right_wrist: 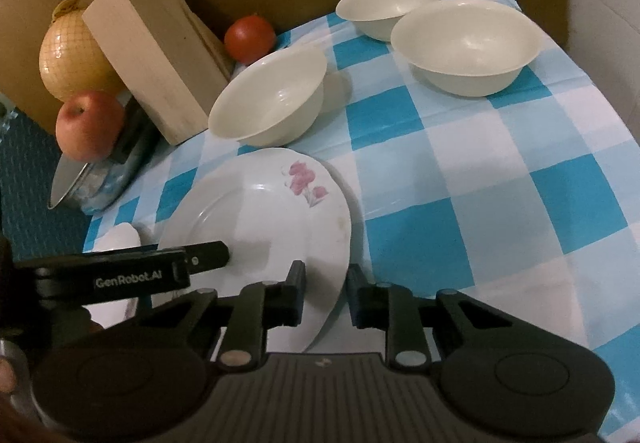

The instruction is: Organize plates and bowls

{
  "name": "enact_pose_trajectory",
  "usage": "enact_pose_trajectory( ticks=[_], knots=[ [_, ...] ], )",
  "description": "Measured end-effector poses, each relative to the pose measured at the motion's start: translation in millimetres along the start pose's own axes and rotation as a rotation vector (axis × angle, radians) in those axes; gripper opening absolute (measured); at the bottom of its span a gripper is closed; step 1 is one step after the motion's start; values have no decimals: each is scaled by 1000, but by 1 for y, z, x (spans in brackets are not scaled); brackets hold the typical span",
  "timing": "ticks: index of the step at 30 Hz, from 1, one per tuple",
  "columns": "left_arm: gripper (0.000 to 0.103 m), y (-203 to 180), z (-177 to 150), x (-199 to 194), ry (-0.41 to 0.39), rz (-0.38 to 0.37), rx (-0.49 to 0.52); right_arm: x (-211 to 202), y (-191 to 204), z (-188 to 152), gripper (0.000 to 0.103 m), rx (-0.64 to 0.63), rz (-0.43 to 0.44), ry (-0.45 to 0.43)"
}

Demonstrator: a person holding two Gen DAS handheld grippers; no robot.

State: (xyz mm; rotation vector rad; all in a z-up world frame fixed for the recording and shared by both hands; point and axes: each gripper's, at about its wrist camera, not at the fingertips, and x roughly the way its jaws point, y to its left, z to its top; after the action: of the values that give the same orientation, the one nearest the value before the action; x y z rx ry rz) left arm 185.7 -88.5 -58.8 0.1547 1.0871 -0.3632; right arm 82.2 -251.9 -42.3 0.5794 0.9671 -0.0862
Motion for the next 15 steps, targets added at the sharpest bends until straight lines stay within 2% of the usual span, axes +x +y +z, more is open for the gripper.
enact_pose_trajectory(
  ticks=[6,10,15],
  knots=[
    [79,1,1,-8,-24,5,-5,-8,0,2,22,-6,25,-26],
    [79,1,-2,-7,-9,9,-8,-7,2,-2,22,-25,22,-5],
    [79,2,-6,-13,-15,14,-3,-12,6,-4,22,-51,23,-20]
  ],
)
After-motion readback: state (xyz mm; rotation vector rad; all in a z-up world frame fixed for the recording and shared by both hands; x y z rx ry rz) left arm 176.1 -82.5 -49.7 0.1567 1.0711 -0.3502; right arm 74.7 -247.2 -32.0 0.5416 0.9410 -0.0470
